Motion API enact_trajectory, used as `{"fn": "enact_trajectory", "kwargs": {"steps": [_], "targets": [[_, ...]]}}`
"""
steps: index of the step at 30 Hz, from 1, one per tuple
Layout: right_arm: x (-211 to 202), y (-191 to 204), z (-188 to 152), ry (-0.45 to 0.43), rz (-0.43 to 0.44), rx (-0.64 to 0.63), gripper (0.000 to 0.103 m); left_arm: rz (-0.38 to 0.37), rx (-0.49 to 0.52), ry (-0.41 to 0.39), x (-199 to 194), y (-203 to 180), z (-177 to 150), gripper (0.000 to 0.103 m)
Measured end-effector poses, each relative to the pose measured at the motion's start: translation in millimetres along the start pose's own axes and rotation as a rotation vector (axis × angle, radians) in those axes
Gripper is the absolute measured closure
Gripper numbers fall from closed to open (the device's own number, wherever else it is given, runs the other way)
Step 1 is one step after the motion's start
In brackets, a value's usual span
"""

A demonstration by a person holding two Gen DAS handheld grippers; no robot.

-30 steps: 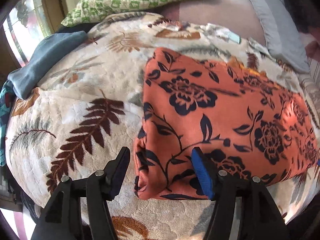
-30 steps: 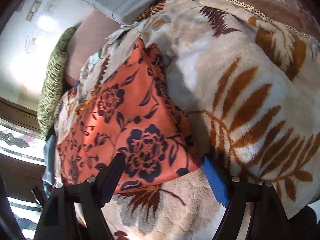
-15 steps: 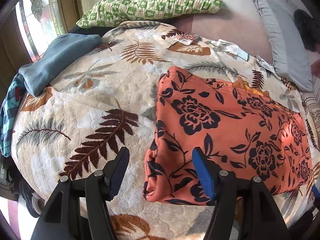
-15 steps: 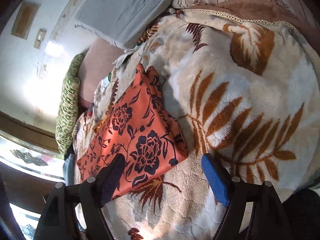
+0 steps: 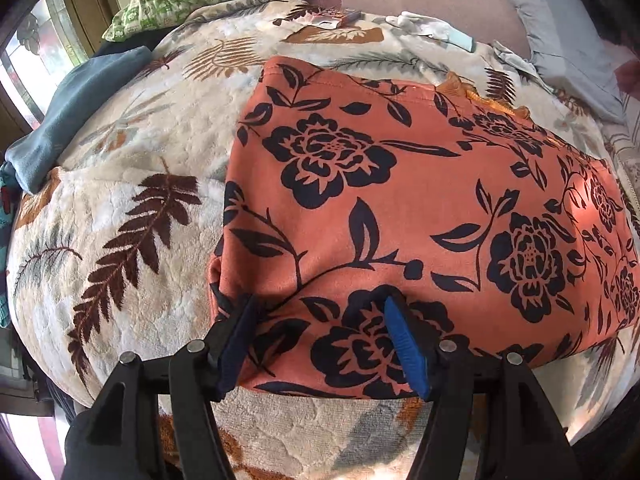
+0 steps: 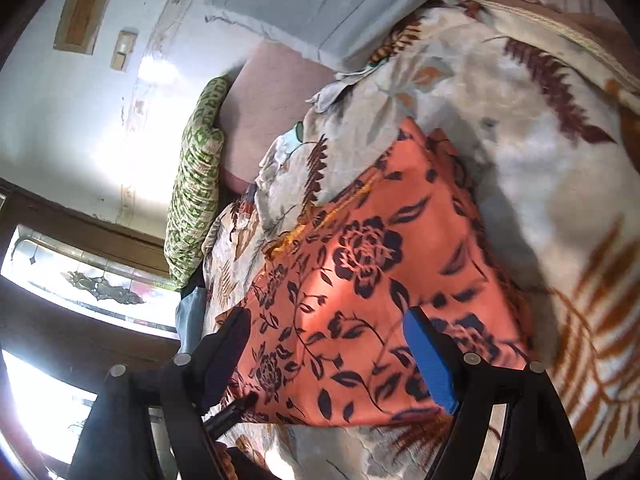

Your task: Fold small clothes

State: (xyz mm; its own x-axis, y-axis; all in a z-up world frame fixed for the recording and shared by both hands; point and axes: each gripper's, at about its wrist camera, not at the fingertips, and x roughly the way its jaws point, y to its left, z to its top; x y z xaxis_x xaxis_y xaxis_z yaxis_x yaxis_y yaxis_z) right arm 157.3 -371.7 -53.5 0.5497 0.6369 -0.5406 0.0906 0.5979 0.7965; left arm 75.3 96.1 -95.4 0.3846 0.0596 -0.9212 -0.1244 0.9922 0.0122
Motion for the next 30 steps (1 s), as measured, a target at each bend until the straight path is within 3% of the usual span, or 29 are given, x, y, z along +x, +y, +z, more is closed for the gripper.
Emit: {"fn": "enact_trajectory", "kwargs": {"steps": [3,6,8,10,14,15,17,18,19,20,23,25,28,30], "targets": [[49.6,4.5,27.3,0.069,0.01,-0.035,0.021,-0.098,-0.047,-0.08,-23.7,14.5,4.7,0.037],[105.2,-29.8,44.3,0.15,-0.193,-0.013,0.021,-0.152,-0.105,-0.143,-40.7,48.2,9.3,0.037],[103.7,-35.2,46.8,0.118,-0.155,0.033,0.021,-0.209,-0.158,-0.15,-43.3,78.9,10.0,0.036],[92.7,-23.2,48.2,0.113,-0.159,0.024,0.021,-0.255,-0.188,-0.109,-34.1,101.4,10.7,0.036],[79.7,7.6,50.1,0.082,-0.157,-0.113,0.021,-0.368,-0.19,-0.089,-25.2,110.8,1.6,0.036],[84.6,9.5,52.5,0.081,-0.18,-0.14,0.021,-0.379,-0.175,-0.086,-21.9,105.8,-1.6,0.036],[105.6,-6.3,58.4,0.114,-0.244,-0.138,0.02,-0.293,-0.119,-0.035,-7.1,92.8,-8.0,0.036],[117.8,-24.3,60.9,0.145,-0.275,-0.092,0.02,-0.234,-0.094,-0.001,1.5,88.7,-11.0,0.037],[117.3,-36.4,61.5,0.121,-0.241,-0.031,0.02,-0.223,-0.082,-0.014,1.7,86.7,-13.8,0.037],[109.8,-33.8,62.6,0.076,-0.228,0.004,0.02,-0.232,-0.082,-0.046,-3.4,86.6,-15.5,0.037],[100.2,-5.9,60.8,0.082,-0.268,-0.031,0.02,-0.289,-0.085,-0.099,-14.7,91.1,-13.2,0.037],[93.8,14.9,53.9,0.086,-0.241,-0.092,0.02,-0.362,-0.117,-0.12,-19.4,99.5,-11.3,0.037],[90.5,29.4,39.9,0.094,-0.197,-0.135,0.02,-0.585,-0.249,-0.051,-7.8,118.9,-9.5,0.037],[102.6,19.6,29.8,0.133,-0.215,-0.125,0.02,-0.691,-0.317,-0.009,2.7,122.6,-11.0,0.037]]}}
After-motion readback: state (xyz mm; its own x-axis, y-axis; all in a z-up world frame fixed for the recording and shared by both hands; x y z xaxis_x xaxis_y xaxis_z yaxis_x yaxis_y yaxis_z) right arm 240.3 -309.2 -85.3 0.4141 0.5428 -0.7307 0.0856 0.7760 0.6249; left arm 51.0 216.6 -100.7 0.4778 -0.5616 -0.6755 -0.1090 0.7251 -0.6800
